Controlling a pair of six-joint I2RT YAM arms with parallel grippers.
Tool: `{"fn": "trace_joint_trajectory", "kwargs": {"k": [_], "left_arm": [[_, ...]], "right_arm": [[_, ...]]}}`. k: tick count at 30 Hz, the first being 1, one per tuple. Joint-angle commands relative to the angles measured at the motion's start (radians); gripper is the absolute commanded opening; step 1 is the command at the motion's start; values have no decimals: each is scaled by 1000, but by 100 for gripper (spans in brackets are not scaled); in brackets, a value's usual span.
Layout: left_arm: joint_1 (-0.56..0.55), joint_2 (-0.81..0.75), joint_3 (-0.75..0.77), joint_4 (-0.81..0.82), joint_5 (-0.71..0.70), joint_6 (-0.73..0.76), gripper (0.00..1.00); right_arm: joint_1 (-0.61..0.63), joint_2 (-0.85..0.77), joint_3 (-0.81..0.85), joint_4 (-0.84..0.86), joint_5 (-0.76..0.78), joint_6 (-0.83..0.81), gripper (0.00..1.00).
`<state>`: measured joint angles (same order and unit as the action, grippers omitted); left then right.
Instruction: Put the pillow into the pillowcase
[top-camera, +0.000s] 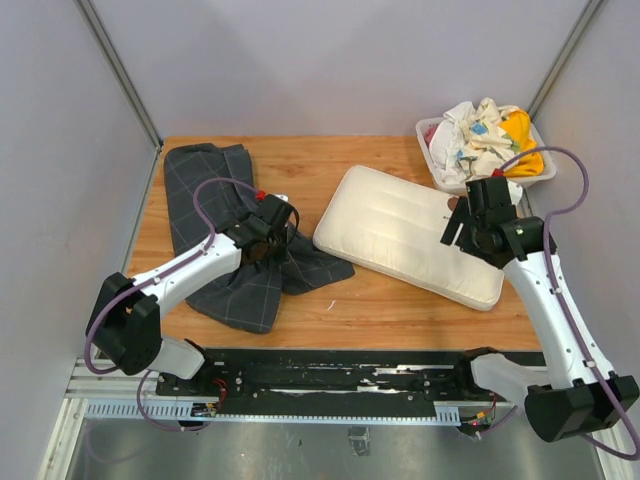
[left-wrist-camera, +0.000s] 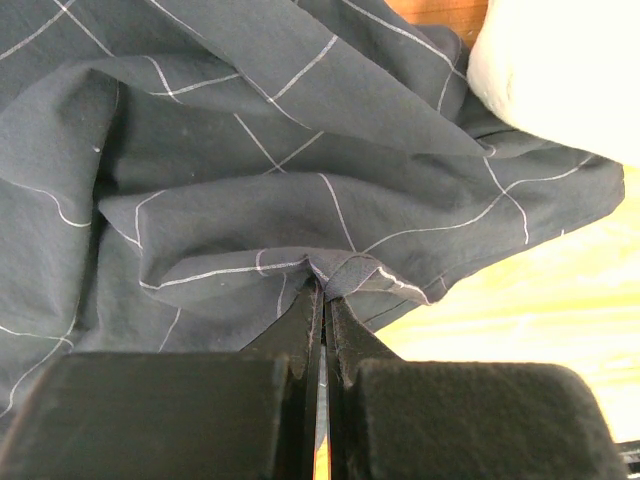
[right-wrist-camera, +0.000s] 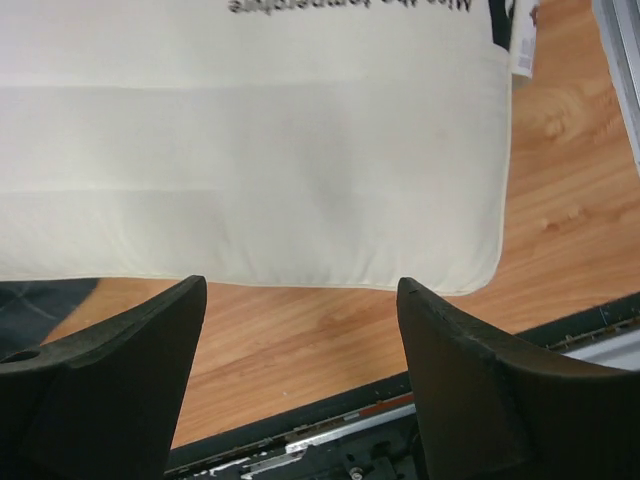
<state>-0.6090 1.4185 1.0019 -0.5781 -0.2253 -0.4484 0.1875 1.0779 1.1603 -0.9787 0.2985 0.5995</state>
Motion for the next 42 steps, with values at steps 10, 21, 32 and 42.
{"fn": "trace_joint_trajectory", "kwargs": {"k": [10,21,32,42], "left_arm": [[18,-36,-19,7,15,19,0],[20,-50,-22,3,23,15,0],[26,-59,-26,-9,14,27,0],[35,-73,-26,-17,17,25,0]], "right_arm": [[329,351,342,92,-44,-86,82],[417,692,463,241,-97,-118,89],[439,1037,533,284,-122,-161,100],[437,1163,476,332,-164,-151,51]]}}
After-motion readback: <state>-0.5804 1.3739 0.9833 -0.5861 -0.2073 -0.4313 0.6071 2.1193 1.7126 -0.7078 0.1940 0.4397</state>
